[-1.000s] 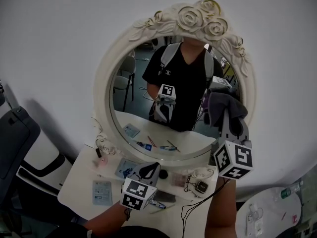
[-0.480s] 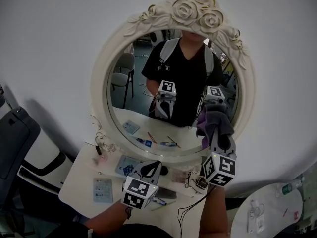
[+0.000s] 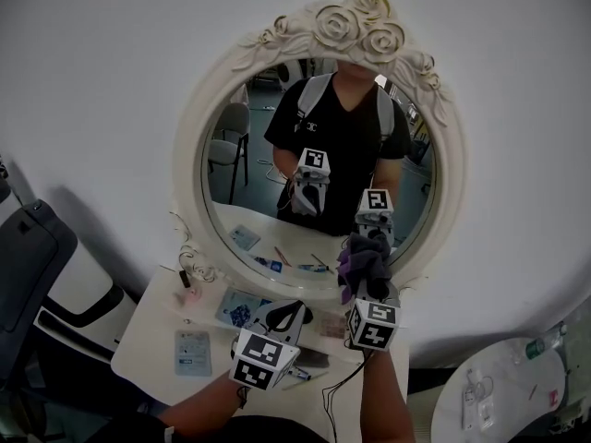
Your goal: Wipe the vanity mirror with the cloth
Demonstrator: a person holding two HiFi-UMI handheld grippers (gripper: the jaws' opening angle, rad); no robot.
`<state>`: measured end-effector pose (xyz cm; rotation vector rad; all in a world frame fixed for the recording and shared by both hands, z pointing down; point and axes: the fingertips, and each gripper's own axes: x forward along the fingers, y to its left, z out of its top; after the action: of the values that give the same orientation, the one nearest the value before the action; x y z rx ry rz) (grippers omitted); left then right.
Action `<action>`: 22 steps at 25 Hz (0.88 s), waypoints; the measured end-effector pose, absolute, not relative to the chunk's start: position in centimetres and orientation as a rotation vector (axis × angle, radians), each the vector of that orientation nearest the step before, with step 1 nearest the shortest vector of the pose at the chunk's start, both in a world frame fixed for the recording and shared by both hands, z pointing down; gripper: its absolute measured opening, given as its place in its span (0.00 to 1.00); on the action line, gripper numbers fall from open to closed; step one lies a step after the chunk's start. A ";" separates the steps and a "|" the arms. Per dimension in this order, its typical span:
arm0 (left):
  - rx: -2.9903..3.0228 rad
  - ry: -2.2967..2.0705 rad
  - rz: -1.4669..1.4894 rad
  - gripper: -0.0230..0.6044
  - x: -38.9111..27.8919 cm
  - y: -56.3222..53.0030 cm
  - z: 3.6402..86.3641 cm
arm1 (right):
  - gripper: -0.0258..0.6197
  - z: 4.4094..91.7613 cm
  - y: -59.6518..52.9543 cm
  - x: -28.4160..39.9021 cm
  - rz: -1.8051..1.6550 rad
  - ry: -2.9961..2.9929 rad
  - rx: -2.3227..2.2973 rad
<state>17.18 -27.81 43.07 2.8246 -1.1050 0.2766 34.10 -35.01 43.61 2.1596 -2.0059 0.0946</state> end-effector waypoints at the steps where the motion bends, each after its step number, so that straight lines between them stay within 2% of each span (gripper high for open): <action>1: 2.829 -1.106 0.273 0.04 17.2 -27.7 42.9 | 0.10 45.2 -35.3 33.5 0.157 -2.015 2.106; 5: 2.837 -1.131 0.254 0.04 16.3 -27.1 42.3 | 0.10 49.2 -35.9 31.4 0.302 -2.033 1.960; 9: 2.812 -1.160 0.252 0.04 14.9 -26.8 42.6 | 0.10 46.4 -34.5 31.3 0.238 -2.104 1.998; 18: 2.807 -1.173 0.181 0.04 14.1 -27.0 41.8 | 0.10 23.6 -32.1 27.4 -0.331 -2.431 2.068; 22: 2.793 -1.140 0.167 0.04 13.3 -26.8 42.4 | 0.10 15.1 -34.0 26.7 -0.483 -2.432 2.091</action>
<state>13.32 -26.84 42.36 2.7931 -1.1401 0.1669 26.68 -34.05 15.12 2.0911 -2.4316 -0.4832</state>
